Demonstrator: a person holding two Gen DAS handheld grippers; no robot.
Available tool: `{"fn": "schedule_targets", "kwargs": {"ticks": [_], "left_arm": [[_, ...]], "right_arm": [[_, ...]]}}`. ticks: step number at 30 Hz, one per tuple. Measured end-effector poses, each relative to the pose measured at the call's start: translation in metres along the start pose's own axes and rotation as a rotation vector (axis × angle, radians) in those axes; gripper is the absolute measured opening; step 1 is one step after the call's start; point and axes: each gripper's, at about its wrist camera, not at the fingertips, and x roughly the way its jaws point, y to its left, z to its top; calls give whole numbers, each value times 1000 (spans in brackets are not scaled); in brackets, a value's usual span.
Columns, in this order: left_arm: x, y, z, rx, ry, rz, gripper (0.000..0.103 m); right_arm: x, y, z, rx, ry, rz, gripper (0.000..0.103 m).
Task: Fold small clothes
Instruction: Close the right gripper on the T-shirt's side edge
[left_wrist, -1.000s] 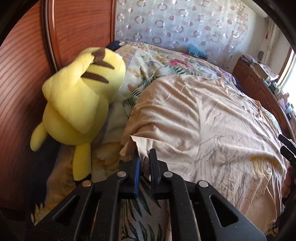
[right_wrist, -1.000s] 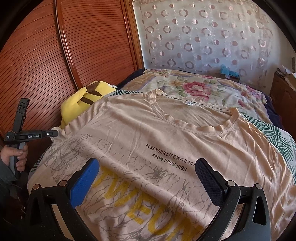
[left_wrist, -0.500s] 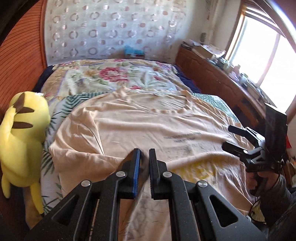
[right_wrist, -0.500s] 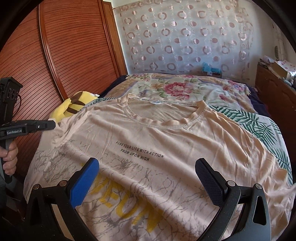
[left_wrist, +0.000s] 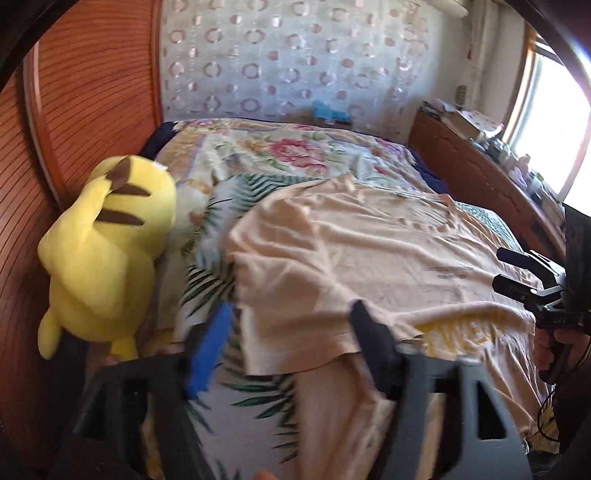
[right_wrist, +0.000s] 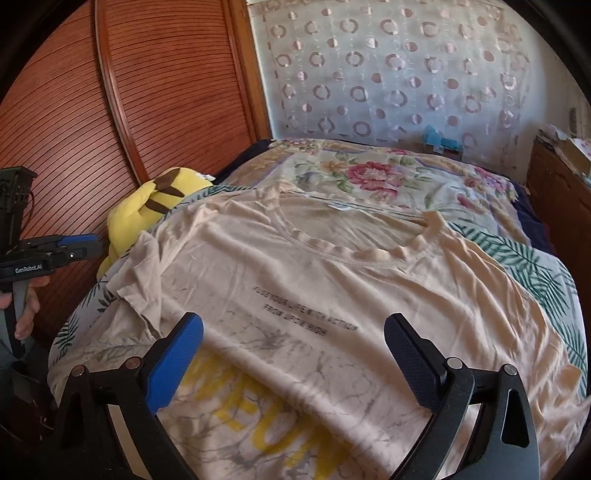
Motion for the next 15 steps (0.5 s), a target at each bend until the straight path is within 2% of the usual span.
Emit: {"fn": "schedule_targets", "kwargs": {"ticks": [5, 9, 15], "left_arm": [[-2, 36, -14, -50, 12, 50, 80], [-13, 62, -19, -94, -17, 87, 80], [-25, 88, -22, -126, -47, 123, 80]], "right_arm": [[32, 42, 26, -98, 29, 106, 81], [65, 86, 46, -194, 62, 210, 68], [114, 161, 53, -340, 149, 367, 57]]}}
